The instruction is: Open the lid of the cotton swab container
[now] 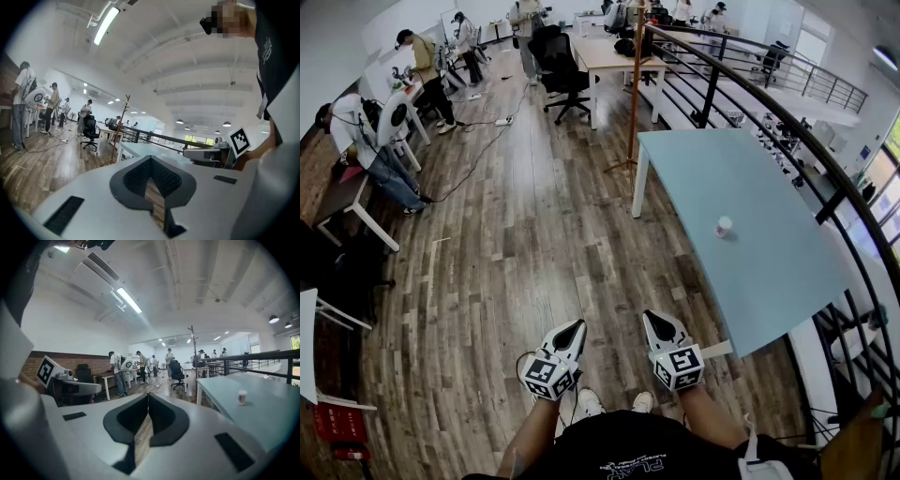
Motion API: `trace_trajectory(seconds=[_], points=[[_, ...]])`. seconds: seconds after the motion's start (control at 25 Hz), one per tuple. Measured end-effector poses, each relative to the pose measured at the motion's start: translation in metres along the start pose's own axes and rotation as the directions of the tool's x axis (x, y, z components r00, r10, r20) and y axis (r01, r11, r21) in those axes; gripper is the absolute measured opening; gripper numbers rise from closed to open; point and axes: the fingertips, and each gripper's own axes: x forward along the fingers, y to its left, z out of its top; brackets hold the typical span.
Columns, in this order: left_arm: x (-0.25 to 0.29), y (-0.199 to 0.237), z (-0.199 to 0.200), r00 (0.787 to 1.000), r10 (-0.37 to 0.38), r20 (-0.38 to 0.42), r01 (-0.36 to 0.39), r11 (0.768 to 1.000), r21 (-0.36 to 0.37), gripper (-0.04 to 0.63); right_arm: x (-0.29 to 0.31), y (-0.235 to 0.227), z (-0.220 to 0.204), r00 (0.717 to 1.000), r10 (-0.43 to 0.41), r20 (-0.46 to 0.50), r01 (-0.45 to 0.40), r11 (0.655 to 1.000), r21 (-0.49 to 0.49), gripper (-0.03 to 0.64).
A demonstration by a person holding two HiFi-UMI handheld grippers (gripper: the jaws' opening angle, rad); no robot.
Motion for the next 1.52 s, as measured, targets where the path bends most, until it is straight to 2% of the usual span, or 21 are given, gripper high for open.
trace_trajectory(seconds=[0.44, 0.68, 1.08, 1.24, 1.52], points=[[-0.002, 0.023, -0.007, 1.0, 0.003, -0.019, -0.003, 1.0, -0.005, 0.003, 0.019, 0.004, -0.007, 1.0, -0.024, -0.003, 0.024, 0.999, 0.029, 0.02], [-0.008, 0.05, -0.004, 1.0, 0.003, -0.01, -0.003, 1.0, 0.002, 0.003, 0.036, 0.015, 0.004, 0.996, -0.044, 0.074, 0.035, 0.993, 0.117, 0.021], [-0.002, 0.073, 0.015, 0.999, -0.023, 0.025, 0.023, 1.0, 0.011, 0.003, 0.05, 0.031, 0.015, 0.996, -0.057, 0.074, 0.051, 0.996, 0.074, 0.021], [0.012, 0.082, 0.016, 0.999, -0.032, 0.02, 0.031, 0.999, 0.02, 0.003, 0.056, 0.019, 0.014, 0.993, -0.083, 0.08, 0.077, 0.994, 0.077, 0.021], [0.058, 0.099, 0.031, 0.999, -0.035, 0.007, 0.035, 0.999, 0.03, 0.003, 0.085, -0.025, 0.035, 0.986, -0.122, 0.118, 0.11, 0.989, 0.102, 0.021]])
